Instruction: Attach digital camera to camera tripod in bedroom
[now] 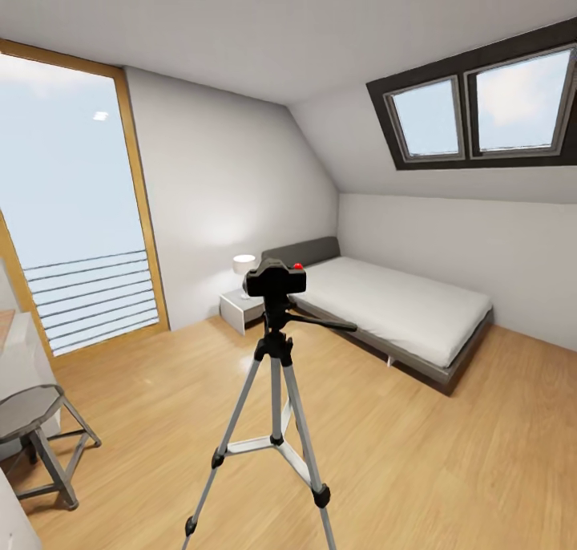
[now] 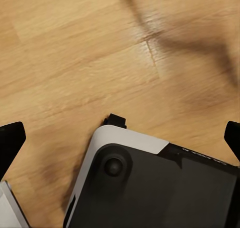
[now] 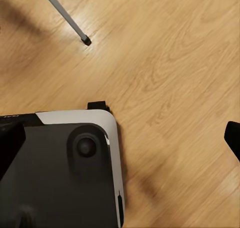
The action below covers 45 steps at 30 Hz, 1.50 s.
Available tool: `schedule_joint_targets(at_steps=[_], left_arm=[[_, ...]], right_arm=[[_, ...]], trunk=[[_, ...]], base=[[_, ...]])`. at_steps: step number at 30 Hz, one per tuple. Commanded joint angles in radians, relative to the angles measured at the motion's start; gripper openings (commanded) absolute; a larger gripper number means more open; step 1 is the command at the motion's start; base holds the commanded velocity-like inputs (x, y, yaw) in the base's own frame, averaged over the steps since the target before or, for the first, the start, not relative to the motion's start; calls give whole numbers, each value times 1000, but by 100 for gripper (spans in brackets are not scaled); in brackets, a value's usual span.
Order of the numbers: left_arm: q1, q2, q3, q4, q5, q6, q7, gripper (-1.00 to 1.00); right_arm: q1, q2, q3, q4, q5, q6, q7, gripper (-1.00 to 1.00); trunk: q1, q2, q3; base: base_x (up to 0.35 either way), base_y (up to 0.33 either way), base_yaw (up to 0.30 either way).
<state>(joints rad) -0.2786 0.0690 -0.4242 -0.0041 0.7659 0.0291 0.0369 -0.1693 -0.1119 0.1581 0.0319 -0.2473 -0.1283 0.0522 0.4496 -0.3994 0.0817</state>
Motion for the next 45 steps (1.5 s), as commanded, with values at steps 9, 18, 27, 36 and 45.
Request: schedule_joint_targets(at_steps=[9,18,27,36,45], left_arm=[[0,0,-8,0,8,3,3,100],[0,0,-8,0,8,3,3,100],[-1,0,-8,0,7,3,3,100],[0,0,-8,0,8,3,3,100],[0,0,-8,0,8,3,3,100]], right_arm=[[-1,0,7,3,-10,-6,5,100],[-1,0,8,3,-10,-6,6,100],[-1,0,8,4,-10,-5,6,100],[-1,-1,7,3,-9,-6,5,100],[-1,-6,9,2,-6,-7,5,100]], trunk=[[0,-1,14],[0,-1,28],[0,-1,42],[0,-1,51],[0,-1,53]], base=[[0,0,0],[0,0,0],[0,0,0],[0,0,0],[0,0,0]])
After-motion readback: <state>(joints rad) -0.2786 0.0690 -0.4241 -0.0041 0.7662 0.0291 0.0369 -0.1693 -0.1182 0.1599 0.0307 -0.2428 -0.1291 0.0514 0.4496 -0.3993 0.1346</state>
